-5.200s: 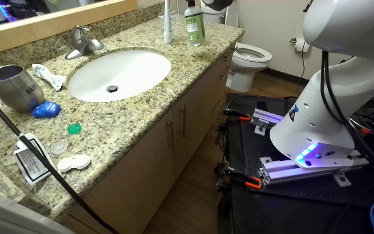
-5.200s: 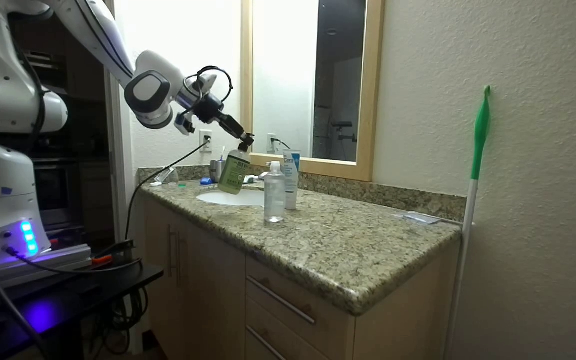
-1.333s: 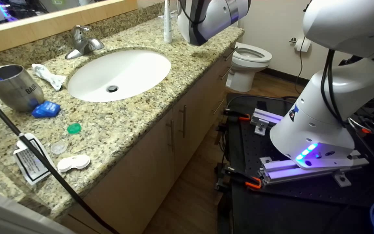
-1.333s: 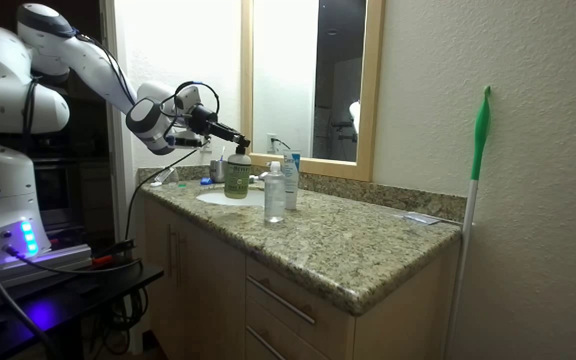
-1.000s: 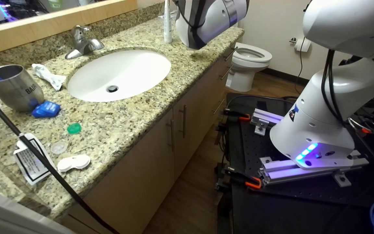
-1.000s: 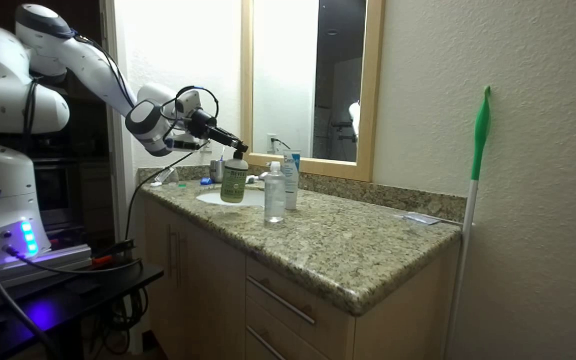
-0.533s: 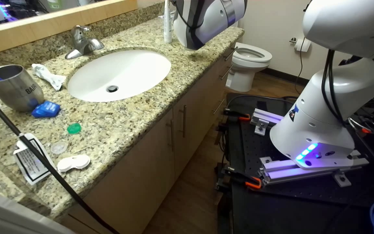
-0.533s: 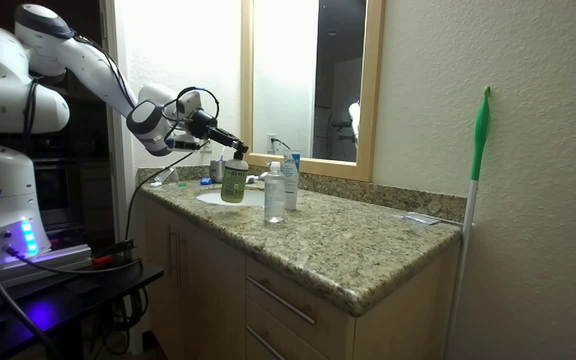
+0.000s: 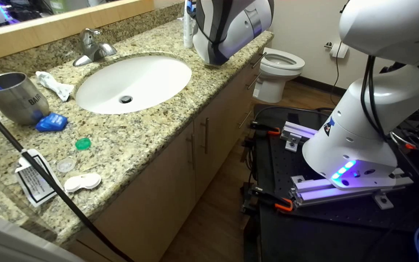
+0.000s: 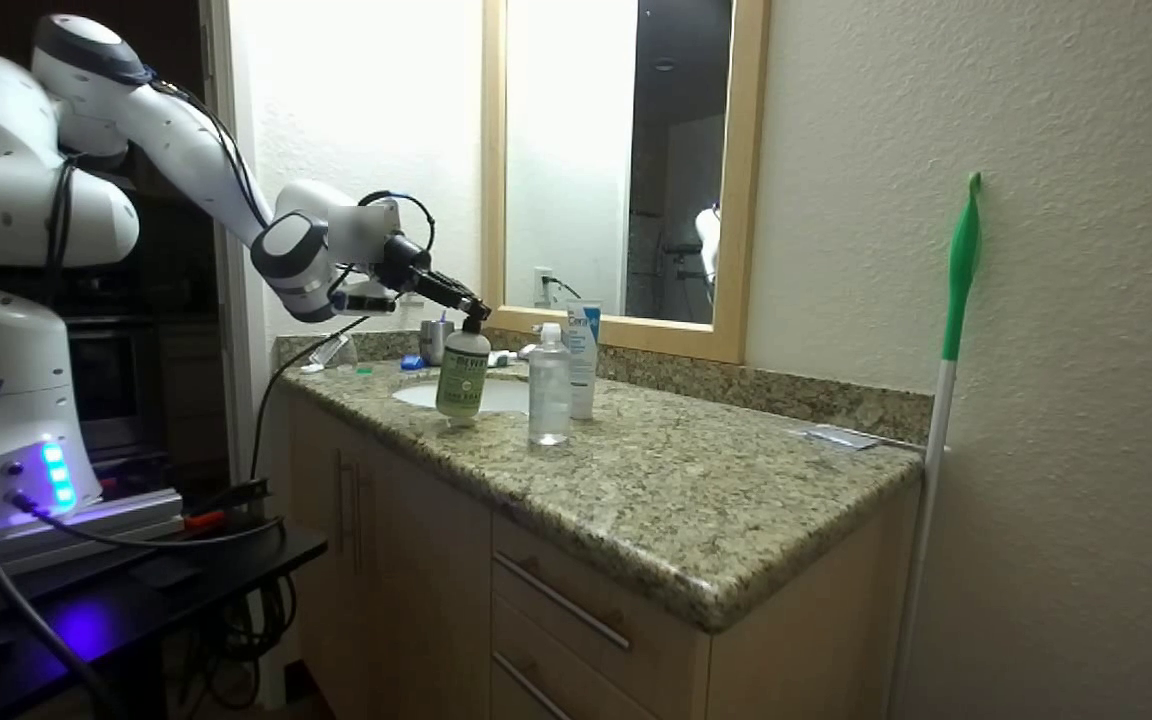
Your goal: Move the green bottle to the back egde of the counter
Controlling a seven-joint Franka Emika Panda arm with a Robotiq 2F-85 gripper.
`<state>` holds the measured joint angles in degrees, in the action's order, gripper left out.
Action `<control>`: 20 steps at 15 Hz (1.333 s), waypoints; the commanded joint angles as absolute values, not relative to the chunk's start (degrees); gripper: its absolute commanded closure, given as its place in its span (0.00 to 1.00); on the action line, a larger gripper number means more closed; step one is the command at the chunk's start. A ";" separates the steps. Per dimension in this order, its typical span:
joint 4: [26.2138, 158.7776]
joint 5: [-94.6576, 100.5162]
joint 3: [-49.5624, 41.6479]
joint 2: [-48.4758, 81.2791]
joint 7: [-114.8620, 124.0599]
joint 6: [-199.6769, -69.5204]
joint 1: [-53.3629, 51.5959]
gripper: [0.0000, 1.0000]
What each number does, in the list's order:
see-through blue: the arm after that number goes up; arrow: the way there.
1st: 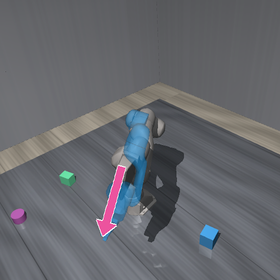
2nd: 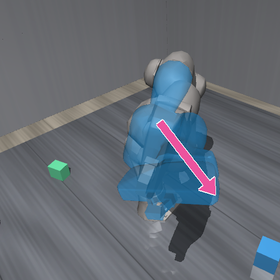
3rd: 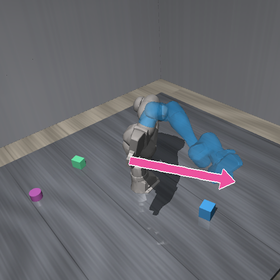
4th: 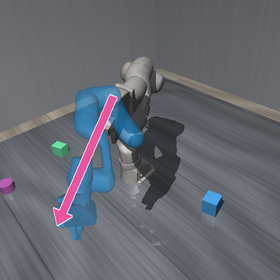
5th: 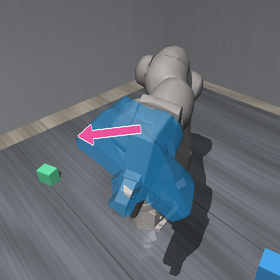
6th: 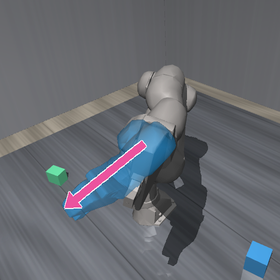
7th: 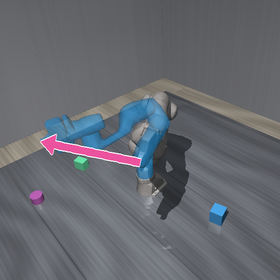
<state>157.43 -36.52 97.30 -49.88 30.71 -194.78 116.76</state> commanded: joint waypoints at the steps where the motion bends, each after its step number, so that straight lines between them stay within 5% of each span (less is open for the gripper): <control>1: 159.29 -37.29 100.68 -55.87 34.30 -197.21 117.75 0.96; 20: 158.44 -37.22 99.55 -61.65 41.27 -188.91 113.90 0.96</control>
